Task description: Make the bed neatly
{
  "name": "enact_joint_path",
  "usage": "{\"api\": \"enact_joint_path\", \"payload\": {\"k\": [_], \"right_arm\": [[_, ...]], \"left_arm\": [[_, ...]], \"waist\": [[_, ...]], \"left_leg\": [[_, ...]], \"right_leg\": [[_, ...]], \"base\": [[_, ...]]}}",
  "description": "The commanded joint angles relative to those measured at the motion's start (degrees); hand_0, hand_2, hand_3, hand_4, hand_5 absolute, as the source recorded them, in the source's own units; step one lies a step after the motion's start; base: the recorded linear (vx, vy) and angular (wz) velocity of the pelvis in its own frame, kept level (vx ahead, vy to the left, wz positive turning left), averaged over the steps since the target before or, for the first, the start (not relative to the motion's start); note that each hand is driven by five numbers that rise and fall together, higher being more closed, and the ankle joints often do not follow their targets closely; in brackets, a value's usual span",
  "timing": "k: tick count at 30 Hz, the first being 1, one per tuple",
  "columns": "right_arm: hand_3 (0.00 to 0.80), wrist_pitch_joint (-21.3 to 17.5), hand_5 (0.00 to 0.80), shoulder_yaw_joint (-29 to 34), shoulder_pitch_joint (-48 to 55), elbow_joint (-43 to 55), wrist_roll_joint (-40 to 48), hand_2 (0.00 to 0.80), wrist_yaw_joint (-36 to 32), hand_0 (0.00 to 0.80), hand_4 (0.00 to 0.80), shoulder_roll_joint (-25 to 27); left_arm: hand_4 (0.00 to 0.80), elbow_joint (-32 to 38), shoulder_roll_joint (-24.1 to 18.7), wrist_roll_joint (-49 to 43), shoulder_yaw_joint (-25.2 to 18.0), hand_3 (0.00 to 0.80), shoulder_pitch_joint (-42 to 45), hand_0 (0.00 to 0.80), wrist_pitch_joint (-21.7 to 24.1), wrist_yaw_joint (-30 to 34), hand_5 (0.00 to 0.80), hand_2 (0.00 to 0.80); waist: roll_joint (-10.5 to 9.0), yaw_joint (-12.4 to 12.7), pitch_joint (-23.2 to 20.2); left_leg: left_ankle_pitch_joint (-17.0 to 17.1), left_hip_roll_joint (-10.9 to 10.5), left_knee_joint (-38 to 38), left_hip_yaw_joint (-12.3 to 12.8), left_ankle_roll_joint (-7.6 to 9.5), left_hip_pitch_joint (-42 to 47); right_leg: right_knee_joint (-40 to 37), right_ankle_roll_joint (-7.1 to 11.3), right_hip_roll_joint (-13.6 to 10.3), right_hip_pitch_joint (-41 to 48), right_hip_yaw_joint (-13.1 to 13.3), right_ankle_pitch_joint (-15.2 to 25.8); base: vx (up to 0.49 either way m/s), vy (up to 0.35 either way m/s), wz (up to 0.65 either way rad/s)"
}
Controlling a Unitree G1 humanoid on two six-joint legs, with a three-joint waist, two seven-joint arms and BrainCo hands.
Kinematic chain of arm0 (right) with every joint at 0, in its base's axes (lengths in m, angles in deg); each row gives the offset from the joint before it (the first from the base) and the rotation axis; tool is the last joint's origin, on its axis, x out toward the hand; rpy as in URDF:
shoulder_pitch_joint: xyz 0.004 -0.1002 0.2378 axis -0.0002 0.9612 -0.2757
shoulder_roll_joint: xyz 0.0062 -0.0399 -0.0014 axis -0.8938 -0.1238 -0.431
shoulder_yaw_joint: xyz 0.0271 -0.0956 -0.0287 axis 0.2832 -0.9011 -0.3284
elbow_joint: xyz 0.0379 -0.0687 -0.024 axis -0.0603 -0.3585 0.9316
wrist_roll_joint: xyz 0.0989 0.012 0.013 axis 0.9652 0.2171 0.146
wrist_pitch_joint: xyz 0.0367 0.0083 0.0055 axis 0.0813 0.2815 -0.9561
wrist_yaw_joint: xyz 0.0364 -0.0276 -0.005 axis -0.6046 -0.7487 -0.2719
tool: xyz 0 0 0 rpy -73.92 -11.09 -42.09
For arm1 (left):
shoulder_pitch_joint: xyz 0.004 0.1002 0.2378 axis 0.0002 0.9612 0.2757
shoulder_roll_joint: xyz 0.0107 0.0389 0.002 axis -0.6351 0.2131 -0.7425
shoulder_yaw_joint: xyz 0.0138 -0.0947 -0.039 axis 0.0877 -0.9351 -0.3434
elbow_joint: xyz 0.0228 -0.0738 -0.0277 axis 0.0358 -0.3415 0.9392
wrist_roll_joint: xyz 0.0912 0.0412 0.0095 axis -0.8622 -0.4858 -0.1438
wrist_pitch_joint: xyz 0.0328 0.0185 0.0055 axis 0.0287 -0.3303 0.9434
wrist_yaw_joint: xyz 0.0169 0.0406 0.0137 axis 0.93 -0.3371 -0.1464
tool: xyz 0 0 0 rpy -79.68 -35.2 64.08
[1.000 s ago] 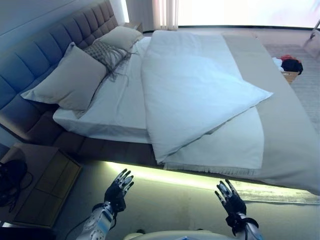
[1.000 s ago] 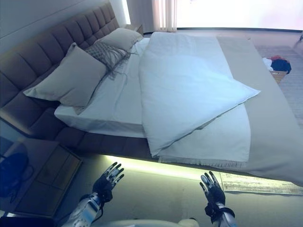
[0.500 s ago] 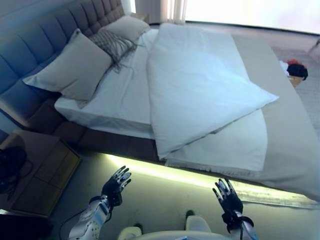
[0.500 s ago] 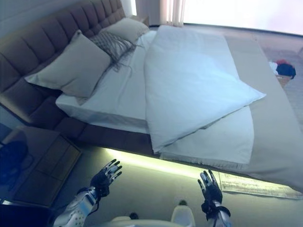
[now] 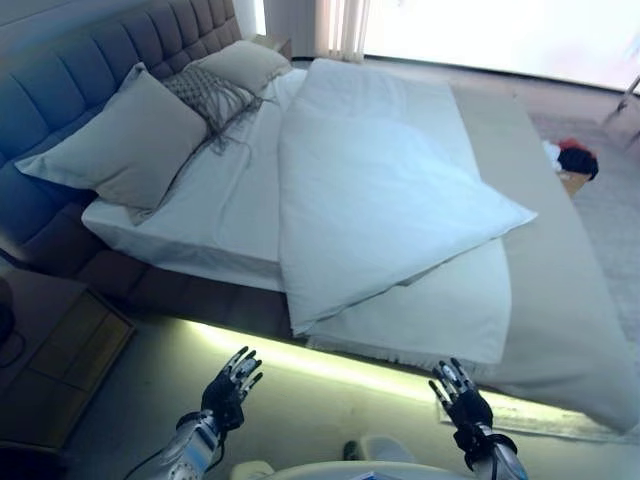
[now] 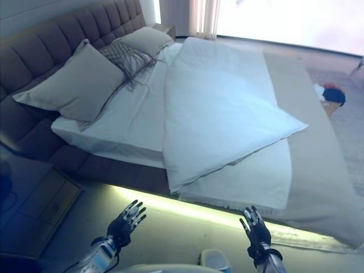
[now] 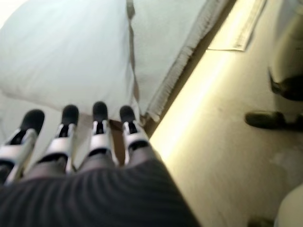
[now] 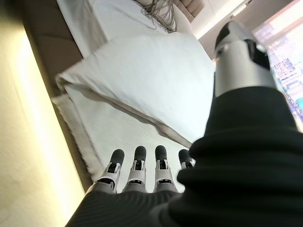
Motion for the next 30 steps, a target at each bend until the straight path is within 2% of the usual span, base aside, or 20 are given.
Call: {"api": "enact_joint_path", "payload": {"k": [1, 3, 5, 8, 13, 16, 18, 20, 22, 23, 24, 25, 26, 28, 29, 30], "right_arm": [[0.000, -3.20, 0.000, 0.74, -0.43, 4.89, 1.06, 0.000, 0.09, 0.000, 0.000, 1.19], [0.000, -3.00, 0.000, 0.14, 0.15, 6.68, 0.72, 0.000, 1.98, 0.000, 0.000, 0.85], [0.000, -2.46, 0.000, -0.66, 0.98, 7.84, 0.72, 0.000, 2.90, 0.000, 0.000, 1.07], [0.000, -2.44, 0.000, -1.68, 2.02, 7.98, 0.66, 0.000, 1.40, 0.000, 0.000, 1.18], [0.000, -3.13, 0.000, -2.67, 2.46, 6.41, -0.04, 0.000, 0.27, 0.000, 0.000, 0.71], [0.000, -3.11, 0.000, -3.04, 2.87, 6.51, 0.18, 0.000, 0.73, 0.000, 0.000, 0.44], [0.000, -2.99, 0.000, -3.28, 2.81, 6.96, 0.50, 0.000, 1.26, 0.000, 0.000, 0.45], [0.000, -3.42, 0.000, -4.48, 2.18, 6.85, 0.55, 0.000, 2.37, 0.000, 0.000, 0.62], [0.000, -2.75, 0.000, -4.54, 1.47, 5.17, 0.09, 0.000, 3.62, 0.000, 0.000, -0.26], [0.000, -1.69, 0.000, -3.51, 1.70, 5.66, 0.12, 0.000, 3.57, 0.000, 0.000, -0.93], [0.000, -1.70, 0.000, -3.41, 1.80, 6.12, -0.27, 0.000, 2.95, 0.000, 0.000, -1.50], [0.000, -2.57, 0.000, -3.99, 2.20, 7.20, -1.08, 0.000, 3.40, 0.000, 0.000, -1.92], [0.000, -3.30, 0.000, -4.32, 2.29, 7.67, -1.94, 0.000, 3.85, 0.000, 0.000, -2.25], [0.000, -4.53, 0.000, -4.25, 1.38, 8.12, -1.87, 0.000, 4.27, 0.000, 0.000, -3.34], [0.000, -4.51, 0.000, -4.27, 1.22, 8.15, -1.86, 0.000, 4.38, 0.000, 0.000, -3.47], [0.000, -4.65, 0.000, -4.38, 0.63, 7.99, -2.34, 0.000, 4.76, 0.000, 0.000, -3.76]], "left_arm": [[0.000, 1.82, 0.25, 1.60, -0.14, 0.000, -3.28, 0.000, 2.42, 2.80, 0.000, 0.000], [0.000, 1.00, 0.96, 0.90, 0.57, 0.000, -4.86, 0.000, 1.87, 2.14, 0.000, 0.000], [0.000, 0.56, 1.67, 0.57, 0.86, 0.000, -5.32, 0.000, 1.93, 1.39, 0.000, 0.000], [0.000, 0.33, 2.03, 0.90, 0.71, 0.000, -4.77, 0.000, 2.78, 1.48, 0.000, 0.000], [0.000, 0.47, 1.67, 0.47, -0.01, 0.000, -1.83, 0.000, 2.45, 1.63, 0.000, 0.000], [0.000, 0.41, 1.54, 0.27, -0.21, 0.000, -0.51, 0.000, 2.23, 1.25, 0.000, 0.000], [0.000, 0.34, 1.35, 0.24, -0.39, 0.000, -0.52, 0.000, 2.07, 1.30, 0.000, 0.000], [0.000, 0.62, 1.07, 0.73, 0.10, 0.000, -0.83, 0.000, 2.61, 1.12, 0.000, 0.000], [0.000, 0.34, 0.70, 0.58, 0.36, 0.000, -1.91, 0.000, 2.26, -0.91, 0.000, 0.000], [0.000, 0.36, 0.29, 0.45, 0.38, 0.000, -2.60, 0.000, 2.29, -0.60, 0.000, 0.000], [0.000, 1.04, 0.02, 1.11, 0.30, 0.000, -2.91, 0.000, 2.39, 0.31, 0.000, 0.000], [0.000, 3.46, -0.05, 1.09, 0.05, 0.000, -2.19, 0.000, 1.68, 0.41, 0.000, 0.000], [0.000, 4.17, -0.23, 0.77, -0.01, 0.000, -1.68, 0.000, 1.60, 0.60, 0.000, 0.000], [0.000, 3.15, -0.75, -1.76, -0.23, 0.000, -1.77, 0.000, 2.03, 0.81, 0.000, 0.000], [0.000, 2.85, -0.86, -1.89, -0.18, 0.000, -1.94, 0.000, 2.10, 0.61, 0.000, 0.000], [0.000, 1.73, -1.04, -1.80, -0.16, 0.000, -2.71, 0.000, 2.41, 0.07, 0.000, 0.000]], "waist": [[1.94, -0.51, 0.00], [2.84, 0.53, 0.44], [3.67, 1.92, 0.88], [4.86, 3.48, 1.28], [6.62, 5.73, 1.20], [7.28, 6.92, 1.00], [7.36, 7.38, 1.08], [6.76, 7.69, 1.35], [6.33, 7.96, 0.91], [5.25, 8.25, 0.18], [4.53, 8.59, -0.19], [4.20, 9.18, -0.81], [4.10, 9.40, -1.20], [5.19, 9.35, -1.62], [5.20, 9.29, -1.63], [5.38, 9.00, -1.72]], "left_leg": [[7.39, -0.09, -2.30, 1.76, -2.01, 1.52], [10.68, -0.57, -11.73, -0.06, -3.93, -0.43], [13.93, -1.60, -19.24, -3.39, -5.27, -2.54], [16.30, -2.64, -26.07, -6.10, -6.03, -4.92], [16.55, -4.29, -27.55, -7.52, -6.69, -10.20], [17.00, -5.41, -27.55, -6.71, -6.75, -12.44], [17.10, -5.64, -27.55, -6.38, -6.23, -11.19], [11.77, -6.38, -25.45, -5.09, -4.74, -9.69], [11.54, -7.32, -22.22, -3.59, -3.86, -9.87], [10.05, -9.05, -18.62, -3.43, -2.38, -10.59], [9.52, -9.95, -18.19, -3.42, -1.44, -10.35], [8.56, -11.20, -18.57, -3.27, 0.21, -9.10], [8.11, -11.82, -18.80, -3.24, 0.85, -8.24], [6.27, -12.64, -18.64, -3.21, 2.65, -5.51], [6.00, -12.81, -18.46, -3.13, 2.80, -5.24], [5.13, -13.12, -18.13, -3.12, 3.23, -4.05]], "right_leg": [[-10.97, 2.31, 0.51, 3.46, 1.47, 10.48], [-11.47, 2.72, 0.90, 5.45, 0.85, 9.06], [-12.01, 2.91, 1.45, 7.60, 1.72, 7.85], [-12.10, 2.72, 2.07, 9.40, 2.74, 6.29], [-11.05, 2.14, 2.39, 12.62, 2.38, 2.64], [-10.20, 2.11, 2.16, 15.06, 2.04, -0.11], [-9.32, 2.51, 1.46, 16.15, 1.97, -1.33], [-7.08, 3.62, -0.55, 16.69, 2.08, -2.06], [-3.97, 5.25, -3.22, 17.42, 0.65, -1.96], [-0.29, 7.54, -5.45, 17.60, 0.22, 2.76], [1.78, 8.65, -6.59, 17.41, -0.24, 5.19], [7.88, 9.30, -8.00, 16.22, -0.90, 9.37], [11.09, 9.55, -8.50, 14.98, -0.95, 11.24], [23.47, 9.30, -9.61, 9.24, -1.26, 15.95], [24.59, 9.09, -9.78, 8.21, -1.22, 16.16], [25.04, 8.11, -10.27, 5.90, -1.85, 16.12]], "base": [[0.229, 0.026, 0.26], [0.246, 0.046, 0.26], [0.283, 0.031, 0.41], [0.312, 0.013, 0.13], [0.385, 0.004, -0.28], [0.474, 0.070, -0.56], [0.431, 0.143, -0.84], [0.484, 0.219, -0.59], [0.522, 0.258, -0.17], [0.439, 0.216, -0.14], [0.396, 0.222, -0.07], [0.329, 0.213, 0.02], [0.359, 0.267, 0.09], [0.315, 0.237, 0.07], [0.255, 0.159, -0.02], [0.226, 0.099, -0.05]]}}
